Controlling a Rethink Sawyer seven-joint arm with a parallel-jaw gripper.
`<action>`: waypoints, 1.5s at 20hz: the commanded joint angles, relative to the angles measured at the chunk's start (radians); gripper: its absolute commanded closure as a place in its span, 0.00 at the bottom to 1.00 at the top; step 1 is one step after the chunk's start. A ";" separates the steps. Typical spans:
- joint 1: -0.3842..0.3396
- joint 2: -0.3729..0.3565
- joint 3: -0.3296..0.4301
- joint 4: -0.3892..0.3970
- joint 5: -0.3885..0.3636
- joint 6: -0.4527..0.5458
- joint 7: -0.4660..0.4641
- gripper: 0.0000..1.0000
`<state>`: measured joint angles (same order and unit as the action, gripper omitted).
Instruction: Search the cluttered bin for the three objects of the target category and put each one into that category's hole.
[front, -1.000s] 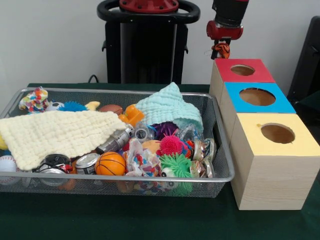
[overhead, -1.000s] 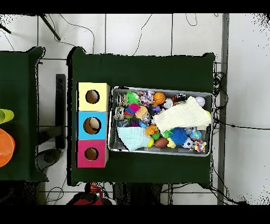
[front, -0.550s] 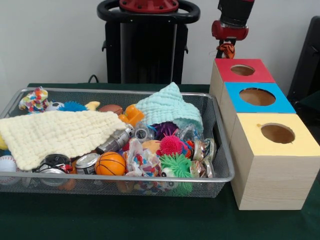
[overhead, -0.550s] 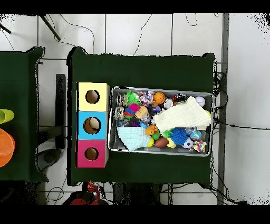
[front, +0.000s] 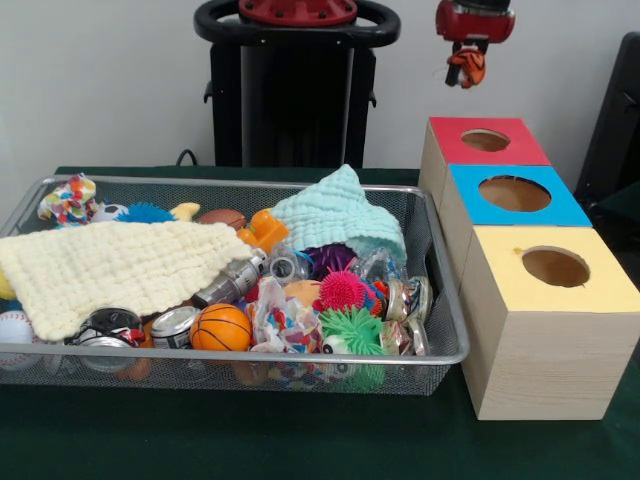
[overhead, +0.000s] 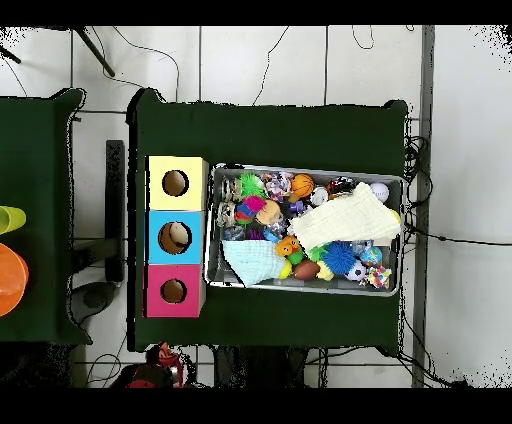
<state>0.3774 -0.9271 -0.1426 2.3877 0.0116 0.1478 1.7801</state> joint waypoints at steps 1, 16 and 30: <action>-0.031 -0.160 0.079 -0.058 0.072 0.227 0.165 1.00; 0.044 0.136 0.000 -0.229 0.075 0.037 0.221 1.00; 0.028 0.157 -0.006 -0.232 0.072 -0.002 0.197 1.00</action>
<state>0.4281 -0.7955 -0.1491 2.2496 0.0405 0.1770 1.7801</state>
